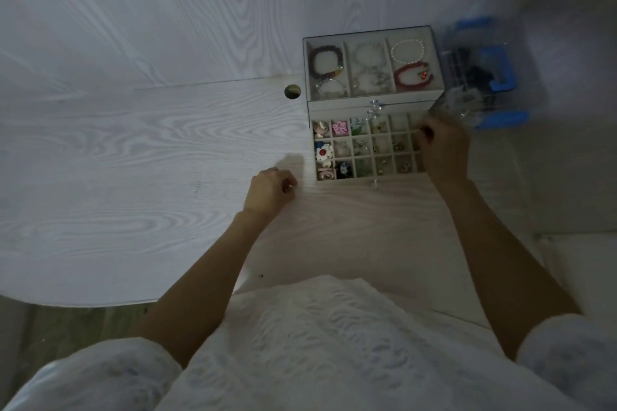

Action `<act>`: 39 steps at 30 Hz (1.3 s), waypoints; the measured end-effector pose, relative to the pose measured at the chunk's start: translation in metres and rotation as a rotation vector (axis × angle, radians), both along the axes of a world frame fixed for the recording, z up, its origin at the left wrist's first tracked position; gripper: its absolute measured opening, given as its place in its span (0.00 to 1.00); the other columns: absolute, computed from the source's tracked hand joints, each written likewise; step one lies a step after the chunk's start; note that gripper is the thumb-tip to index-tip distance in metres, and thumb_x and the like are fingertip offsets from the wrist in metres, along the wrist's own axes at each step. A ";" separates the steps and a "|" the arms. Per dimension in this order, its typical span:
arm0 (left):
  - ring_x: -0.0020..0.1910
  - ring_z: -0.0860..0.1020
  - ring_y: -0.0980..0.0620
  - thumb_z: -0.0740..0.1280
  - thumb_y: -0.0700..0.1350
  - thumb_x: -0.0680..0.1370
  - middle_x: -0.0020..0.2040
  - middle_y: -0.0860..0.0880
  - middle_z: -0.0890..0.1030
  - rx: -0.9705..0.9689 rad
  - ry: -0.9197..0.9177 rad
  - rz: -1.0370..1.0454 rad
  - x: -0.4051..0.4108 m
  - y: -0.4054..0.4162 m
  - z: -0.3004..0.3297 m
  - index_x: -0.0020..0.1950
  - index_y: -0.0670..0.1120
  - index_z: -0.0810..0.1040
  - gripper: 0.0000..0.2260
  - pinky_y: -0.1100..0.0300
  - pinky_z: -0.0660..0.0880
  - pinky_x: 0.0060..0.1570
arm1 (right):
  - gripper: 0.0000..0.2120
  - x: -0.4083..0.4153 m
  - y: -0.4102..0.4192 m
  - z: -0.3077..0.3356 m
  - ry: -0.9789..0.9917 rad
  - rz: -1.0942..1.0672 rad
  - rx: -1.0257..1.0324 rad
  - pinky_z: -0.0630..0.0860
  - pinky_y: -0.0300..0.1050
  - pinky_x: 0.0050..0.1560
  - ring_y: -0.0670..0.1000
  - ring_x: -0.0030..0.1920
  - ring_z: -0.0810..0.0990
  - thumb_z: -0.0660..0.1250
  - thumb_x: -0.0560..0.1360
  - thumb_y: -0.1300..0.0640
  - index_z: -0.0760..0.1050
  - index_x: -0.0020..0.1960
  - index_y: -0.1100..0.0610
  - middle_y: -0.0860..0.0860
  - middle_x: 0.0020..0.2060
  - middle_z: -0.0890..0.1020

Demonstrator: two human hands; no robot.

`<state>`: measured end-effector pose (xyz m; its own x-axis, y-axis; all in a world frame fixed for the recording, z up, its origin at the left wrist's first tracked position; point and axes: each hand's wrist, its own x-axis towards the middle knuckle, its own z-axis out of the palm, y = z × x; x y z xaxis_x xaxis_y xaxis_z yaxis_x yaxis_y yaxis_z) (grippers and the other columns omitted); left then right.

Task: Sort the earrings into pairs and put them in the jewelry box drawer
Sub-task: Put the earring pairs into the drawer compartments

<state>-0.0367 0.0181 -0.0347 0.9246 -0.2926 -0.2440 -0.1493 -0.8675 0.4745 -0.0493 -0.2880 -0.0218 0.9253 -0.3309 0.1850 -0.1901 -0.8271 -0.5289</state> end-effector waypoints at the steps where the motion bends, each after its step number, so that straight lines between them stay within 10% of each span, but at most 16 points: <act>1: 0.42 0.79 0.45 0.70 0.37 0.70 0.44 0.42 0.81 -0.007 -0.011 0.003 0.000 -0.001 -0.002 0.46 0.43 0.82 0.07 0.61 0.69 0.42 | 0.04 0.009 -0.003 -0.003 0.000 0.018 -0.029 0.64 0.41 0.36 0.57 0.37 0.76 0.64 0.72 0.67 0.77 0.41 0.65 0.63 0.36 0.80; 22: 0.35 0.80 0.51 0.70 0.35 0.72 0.42 0.44 0.82 -0.386 -0.320 -0.134 0.015 -0.087 0.033 0.46 0.42 0.82 0.05 0.62 0.78 0.37 | 0.10 0.021 -0.007 -0.022 0.007 -0.005 -0.062 0.72 0.47 0.43 0.61 0.46 0.78 0.61 0.74 0.69 0.78 0.51 0.65 0.64 0.49 0.79; 31: 0.42 0.80 0.38 0.68 0.34 0.72 0.47 0.37 0.81 -0.117 -0.385 -0.426 0.054 -0.183 0.021 0.47 0.37 0.80 0.05 0.48 0.77 0.39 | 0.14 -0.062 -0.019 -0.045 0.098 -0.152 0.003 0.71 0.49 0.53 0.60 0.51 0.77 0.60 0.77 0.58 0.74 0.61 0.60 0.60 0.53 0.80; 39: 0.27 0.80 0.44 0.75 0.33 0.62 0.34 0.44 0.83 0.186 -0.458 -0.520 0.076 -0.214 -0.009 0.41 0.44 0.83 0.11 0.54 0.77 0.22 | 0.11 -0.066 -0.025 -0.037 0.106 -0.138 0.167 0.69 0.39 0.40 0.56 0.43 0.80 0.64 0.77 0.59 0.76 0.58 0.57 0.58 0.48 0.82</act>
<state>0.0388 -0.1961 -0.0441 0.6983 -0.7143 0.0462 -0.7139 -0.6905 0.1165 -0.1153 -0.3134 -0.0591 0.8806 -0.4733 0.0210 -0.3570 -0.6920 -0.6274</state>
